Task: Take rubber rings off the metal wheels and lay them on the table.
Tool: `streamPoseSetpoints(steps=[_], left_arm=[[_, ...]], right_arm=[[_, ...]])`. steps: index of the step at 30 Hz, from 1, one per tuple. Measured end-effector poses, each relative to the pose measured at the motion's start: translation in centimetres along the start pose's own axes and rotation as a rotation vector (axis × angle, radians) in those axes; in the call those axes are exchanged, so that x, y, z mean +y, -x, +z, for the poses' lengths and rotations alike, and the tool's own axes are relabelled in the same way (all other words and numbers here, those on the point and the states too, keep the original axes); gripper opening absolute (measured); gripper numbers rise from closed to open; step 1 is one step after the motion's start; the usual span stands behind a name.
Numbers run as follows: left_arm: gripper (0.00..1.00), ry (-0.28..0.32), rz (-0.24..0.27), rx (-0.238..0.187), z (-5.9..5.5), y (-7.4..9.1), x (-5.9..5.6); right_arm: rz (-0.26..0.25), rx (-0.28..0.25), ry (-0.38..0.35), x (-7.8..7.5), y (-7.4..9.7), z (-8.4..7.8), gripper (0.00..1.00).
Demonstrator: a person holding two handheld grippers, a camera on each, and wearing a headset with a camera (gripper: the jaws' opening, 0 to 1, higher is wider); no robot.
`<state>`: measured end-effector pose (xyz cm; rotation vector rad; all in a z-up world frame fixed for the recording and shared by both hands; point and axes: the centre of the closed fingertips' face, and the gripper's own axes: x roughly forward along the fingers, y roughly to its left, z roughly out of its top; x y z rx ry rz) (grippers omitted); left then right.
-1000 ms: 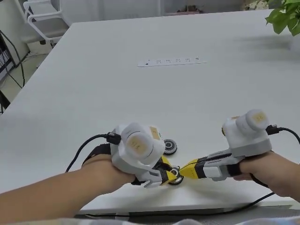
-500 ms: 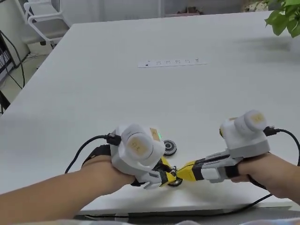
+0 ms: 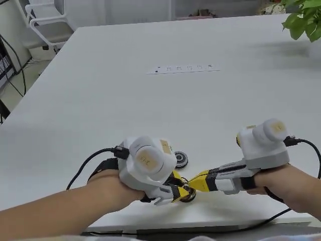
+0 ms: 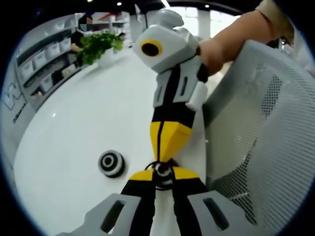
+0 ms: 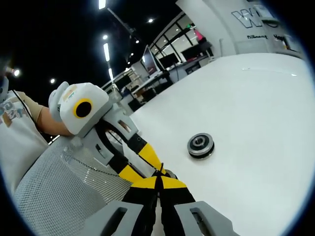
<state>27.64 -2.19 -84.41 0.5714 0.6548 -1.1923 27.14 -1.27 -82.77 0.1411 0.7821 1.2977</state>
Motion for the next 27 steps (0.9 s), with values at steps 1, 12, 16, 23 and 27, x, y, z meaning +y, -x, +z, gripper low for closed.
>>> streamPoseSetpoints(steps=[1,12,16,23,27], left_arm=[[0.12,-0.002,0.000,-0.003,0.0,0.0,0.0],[0.14,-0.005,-0.017,0.000,0.0,0.0,-0.1],[0.17,-0.009,-0.026,0.003,0.0,0.1,-0.2],[0.19,0.009,-0.030,-0.014,0.5,0.7,-0.1],[0.21,0.012,-0.034,-0.020,0.6,1.1,-0.3]], right_arm=[[-0.001,0.002,0.004,0.0,0.0,0.0,0.00],[-0.010,0.010,-0.002,-0.7,0.3,-0.4,0.00],[-0.009,0.005,-0.006,-0.6,0.3,-0.3,0.00],[-0.009,-0.006,-0.014,-0.3,0.3,-0.1,0.00],[-0.007,-0.009,-0.017,-0.2,0.3,0.0,0.00]])
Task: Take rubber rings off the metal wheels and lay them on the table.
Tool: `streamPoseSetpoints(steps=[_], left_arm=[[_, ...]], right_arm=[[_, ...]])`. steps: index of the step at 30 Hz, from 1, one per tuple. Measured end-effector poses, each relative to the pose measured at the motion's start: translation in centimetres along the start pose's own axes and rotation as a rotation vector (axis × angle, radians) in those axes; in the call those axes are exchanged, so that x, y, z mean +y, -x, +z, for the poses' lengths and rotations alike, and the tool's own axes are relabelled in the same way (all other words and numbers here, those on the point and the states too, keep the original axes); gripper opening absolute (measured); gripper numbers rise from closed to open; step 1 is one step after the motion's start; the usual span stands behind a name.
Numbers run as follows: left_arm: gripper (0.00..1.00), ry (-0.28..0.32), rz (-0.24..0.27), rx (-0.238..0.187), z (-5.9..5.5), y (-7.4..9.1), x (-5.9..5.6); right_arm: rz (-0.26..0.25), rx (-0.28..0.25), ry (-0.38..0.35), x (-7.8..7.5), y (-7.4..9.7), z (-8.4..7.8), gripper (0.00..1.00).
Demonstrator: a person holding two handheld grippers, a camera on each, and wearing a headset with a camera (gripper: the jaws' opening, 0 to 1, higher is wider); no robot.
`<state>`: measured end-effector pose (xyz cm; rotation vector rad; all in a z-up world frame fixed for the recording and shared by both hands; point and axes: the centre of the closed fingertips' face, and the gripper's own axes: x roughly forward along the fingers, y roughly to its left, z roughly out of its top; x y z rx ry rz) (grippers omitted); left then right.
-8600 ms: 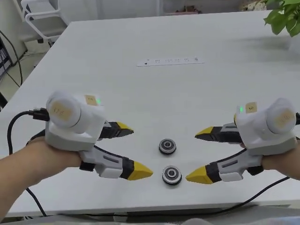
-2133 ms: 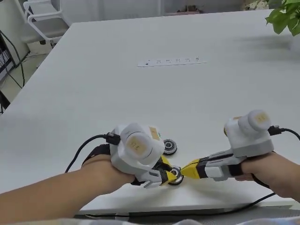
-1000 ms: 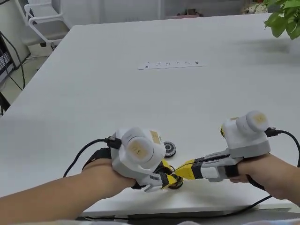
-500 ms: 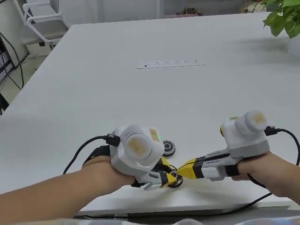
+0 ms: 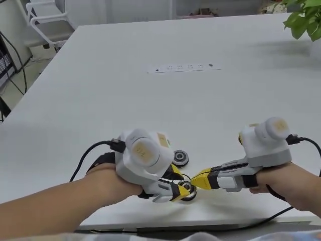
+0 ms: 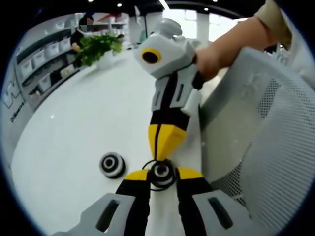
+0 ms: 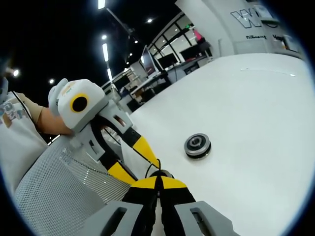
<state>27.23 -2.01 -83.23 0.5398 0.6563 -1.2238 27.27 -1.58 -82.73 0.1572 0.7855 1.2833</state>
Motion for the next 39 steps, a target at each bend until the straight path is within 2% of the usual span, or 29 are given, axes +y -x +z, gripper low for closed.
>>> streamPoseSetpoints(steps=[16,21,32,39], left_arm=[[0.33,0.048,0.010,-0.069,1.4,2.8,-0.3],[0.36,0.066,0.022,-0.087,1.4,3.9,-0.3],[0.44,0.074,0.065,-0.113,1.6,6.6,0.5],[0.50,0.087,0.087,-0.120,1.0,7.9,0.8]], right_arm=[[0.009,-0.030,-0.011,0.1,0.5,0.7,0.00],[0.009,-0.038,-0.013,0.0,0.6,1.0,0.00],[0.017,-0.031,0.005,0.3,0.4,2.0,0.00],[0.025,-0.031,0.024,0.5,0.0,3.2,0.00]])
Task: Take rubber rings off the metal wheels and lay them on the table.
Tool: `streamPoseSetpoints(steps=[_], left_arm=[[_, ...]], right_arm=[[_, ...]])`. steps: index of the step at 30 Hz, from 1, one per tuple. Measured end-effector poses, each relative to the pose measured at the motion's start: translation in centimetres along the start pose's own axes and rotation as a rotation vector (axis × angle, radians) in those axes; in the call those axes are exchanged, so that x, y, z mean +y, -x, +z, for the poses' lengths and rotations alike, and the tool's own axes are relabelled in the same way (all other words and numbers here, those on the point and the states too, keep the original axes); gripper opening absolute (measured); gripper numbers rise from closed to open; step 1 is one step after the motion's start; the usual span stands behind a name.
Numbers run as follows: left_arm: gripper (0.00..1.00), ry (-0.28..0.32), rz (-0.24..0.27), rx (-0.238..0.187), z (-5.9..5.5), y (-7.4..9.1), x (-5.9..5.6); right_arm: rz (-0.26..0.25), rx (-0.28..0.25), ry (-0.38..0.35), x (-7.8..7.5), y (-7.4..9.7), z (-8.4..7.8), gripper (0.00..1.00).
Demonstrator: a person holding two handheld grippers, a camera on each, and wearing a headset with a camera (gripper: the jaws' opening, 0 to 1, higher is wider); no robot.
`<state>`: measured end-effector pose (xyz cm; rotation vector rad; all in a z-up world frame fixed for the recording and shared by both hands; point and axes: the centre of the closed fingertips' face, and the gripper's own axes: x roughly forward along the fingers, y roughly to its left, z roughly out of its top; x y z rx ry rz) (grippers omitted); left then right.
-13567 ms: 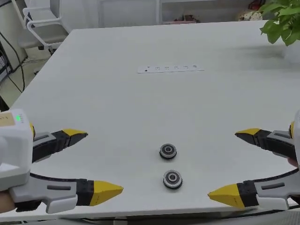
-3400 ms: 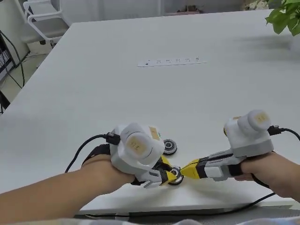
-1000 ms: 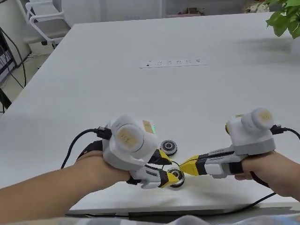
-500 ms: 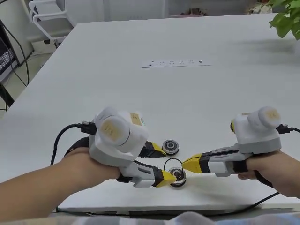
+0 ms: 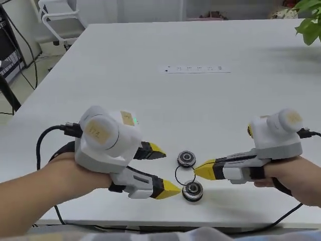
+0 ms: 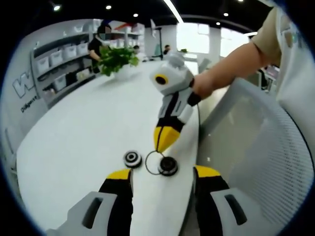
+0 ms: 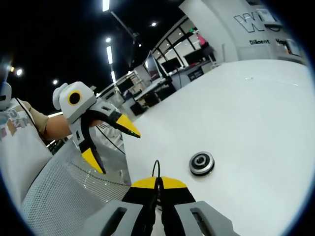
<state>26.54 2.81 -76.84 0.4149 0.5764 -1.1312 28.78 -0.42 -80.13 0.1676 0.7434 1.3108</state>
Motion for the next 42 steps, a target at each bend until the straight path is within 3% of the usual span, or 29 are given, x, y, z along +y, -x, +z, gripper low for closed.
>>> streamPoseSetpoints(steps=[18,29,42], left_arm=[[0.54,0.060,0.088,-0.024,-1.4,3.6,1.9],[0.54,0.081,0.115,-0.016,-2.2,4.5,2.3],[0.54,0.091,0.128,-0.010,-2.9,4.9,2.2]], right_arm=[[0.019,0.060,0.050,-0.4,-2.6,1.3,0.00],[0.032,0.123,0.075,-0.6,-4.7,0.4,0.00],[-0.001,0.184,0.109,-1.2,-5.8,-0.8,0.00]])
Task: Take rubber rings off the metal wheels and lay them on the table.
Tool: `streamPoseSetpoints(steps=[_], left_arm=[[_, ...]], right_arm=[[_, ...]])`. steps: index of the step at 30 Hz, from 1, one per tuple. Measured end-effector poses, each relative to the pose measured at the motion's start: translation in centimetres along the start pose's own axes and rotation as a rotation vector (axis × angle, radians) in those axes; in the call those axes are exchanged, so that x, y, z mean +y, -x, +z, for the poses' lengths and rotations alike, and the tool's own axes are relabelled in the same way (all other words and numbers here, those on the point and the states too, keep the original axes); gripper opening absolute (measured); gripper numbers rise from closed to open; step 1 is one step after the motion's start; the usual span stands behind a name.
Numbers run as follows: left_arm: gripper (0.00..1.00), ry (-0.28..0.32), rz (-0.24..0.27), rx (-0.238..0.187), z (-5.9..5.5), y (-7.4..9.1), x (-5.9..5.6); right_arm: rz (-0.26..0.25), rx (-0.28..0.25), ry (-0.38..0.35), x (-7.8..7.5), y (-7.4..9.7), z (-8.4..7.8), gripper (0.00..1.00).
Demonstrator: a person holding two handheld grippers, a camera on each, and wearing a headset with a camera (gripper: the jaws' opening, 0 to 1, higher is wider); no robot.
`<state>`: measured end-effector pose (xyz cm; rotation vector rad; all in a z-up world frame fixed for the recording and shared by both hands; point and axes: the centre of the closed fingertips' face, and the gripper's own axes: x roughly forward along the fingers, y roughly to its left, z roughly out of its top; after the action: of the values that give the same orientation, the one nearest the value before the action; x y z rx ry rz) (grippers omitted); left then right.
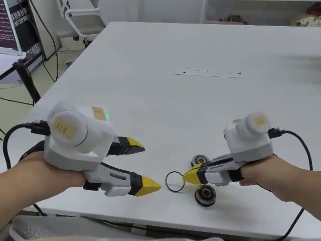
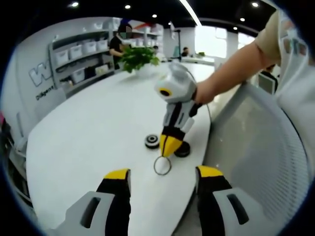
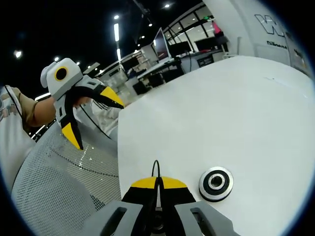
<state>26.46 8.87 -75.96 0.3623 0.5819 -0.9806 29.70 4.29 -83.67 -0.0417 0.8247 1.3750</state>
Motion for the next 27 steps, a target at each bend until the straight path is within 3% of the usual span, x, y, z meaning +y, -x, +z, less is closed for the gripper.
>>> streamPoseSetpoints(steps=[9,27], left_arm=[[0.54,0.000,-0.002,0.003,-0.08,-0.02,-0.14],[0.54,-0.001,-0.003,0.007,0.03,-0.01,-0.15]], right_arm=[[-0.026,0.007,0.012,-0.49,0.09,-0.19,0.00],[-0.030,0.007,0.026,-0.26,0.47,-0.31,0.13]])
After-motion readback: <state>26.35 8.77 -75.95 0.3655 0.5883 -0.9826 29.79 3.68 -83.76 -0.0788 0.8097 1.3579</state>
